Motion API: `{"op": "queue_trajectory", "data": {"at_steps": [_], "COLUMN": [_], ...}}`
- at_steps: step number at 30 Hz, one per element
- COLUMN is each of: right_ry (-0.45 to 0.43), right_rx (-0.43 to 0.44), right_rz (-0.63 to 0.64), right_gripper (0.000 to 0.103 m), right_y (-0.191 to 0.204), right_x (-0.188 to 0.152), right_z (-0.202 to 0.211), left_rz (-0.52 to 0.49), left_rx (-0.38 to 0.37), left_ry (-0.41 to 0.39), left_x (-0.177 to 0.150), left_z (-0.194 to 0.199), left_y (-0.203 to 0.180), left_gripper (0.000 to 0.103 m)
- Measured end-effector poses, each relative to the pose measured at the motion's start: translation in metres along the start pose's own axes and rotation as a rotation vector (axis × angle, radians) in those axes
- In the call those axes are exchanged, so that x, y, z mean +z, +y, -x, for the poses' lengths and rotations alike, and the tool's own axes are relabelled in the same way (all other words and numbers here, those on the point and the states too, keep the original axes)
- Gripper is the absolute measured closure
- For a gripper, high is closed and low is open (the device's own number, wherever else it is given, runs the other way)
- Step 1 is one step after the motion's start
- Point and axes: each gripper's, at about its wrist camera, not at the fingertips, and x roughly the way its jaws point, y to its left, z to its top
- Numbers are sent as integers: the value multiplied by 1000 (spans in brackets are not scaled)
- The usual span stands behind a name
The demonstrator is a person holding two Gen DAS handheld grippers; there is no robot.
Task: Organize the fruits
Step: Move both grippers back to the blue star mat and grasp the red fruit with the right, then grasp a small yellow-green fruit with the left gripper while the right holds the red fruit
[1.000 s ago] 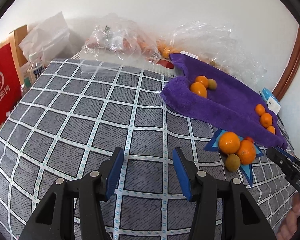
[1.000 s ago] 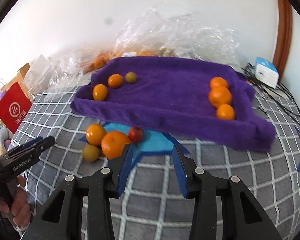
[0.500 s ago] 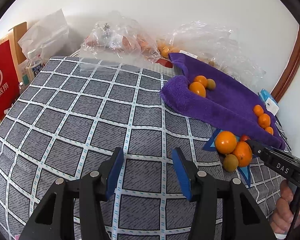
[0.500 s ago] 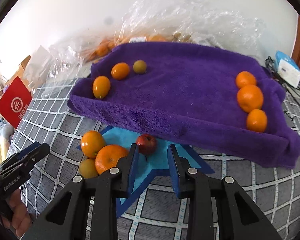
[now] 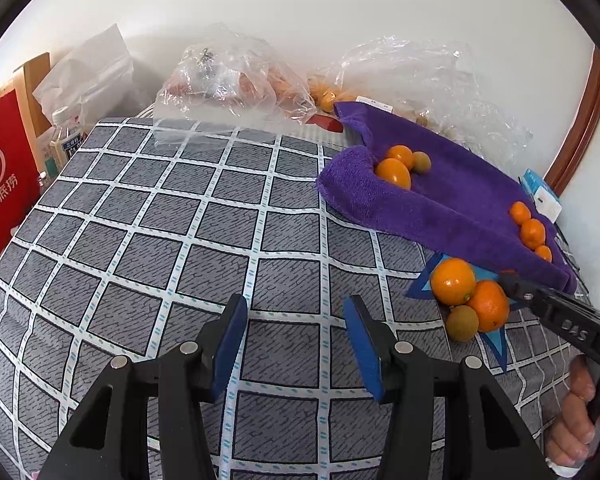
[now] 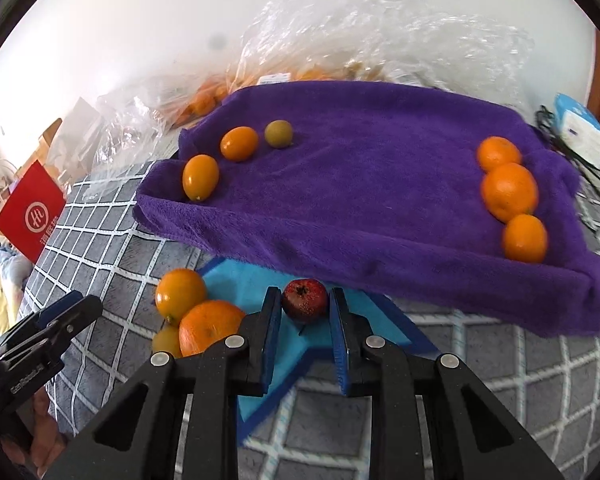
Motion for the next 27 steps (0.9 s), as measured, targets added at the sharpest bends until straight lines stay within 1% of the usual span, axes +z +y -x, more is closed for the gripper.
{"op": "queue_trajectory", "data": {"at_steps": [2, 4, 6, 8, 12, 14, 18, 21, 24, 27], "right_ry": [-34, -71, -82, -78, -40, -47, -68, -63, -58, -61], "right_rx": [-52, -132, -209, -253, -264, -274, -275, -269, -258, -254], "right_rz": [15, 46, 56, 40, -18, -25, -26, -32, -54, -68], "right_gripper": [79, 79, 79, 79, 79, 79, 79, 79, 79, 79], "right_y": [-8, -19, -31, -43, -66, -72, -74, -75, -79, -80], "right_x": [-8, -18, -29, -38, -49, -53, -57, -57, -58, -58], "right_z": [16, 32, 40, 46, 47, 48, 49, 49, 48, 49], "left_rz": [-7, -12, -20, -19, -28, -30, -19, -19, -25, -12], "left_rx": [-3, -1, -2, 0, 7, 8, 11, -3, 6, -7], "left_ry": [2, 5, 7, 10, 14, 15, 14, 18, 20, 12], "left_x": [0, -1, -2, -1, -1, -1, -2, -3, -3, -4], "left_z": [0, 0, 0, -1, -2, -2, -1, -1, -1, 1], "left_y": [-1, -2, -3, -3, -4, -4, -3, -2, -3, -2], "left_gripper": [51, 49, 43, 41, 39, 39, 38, 31, 31, 31]}}
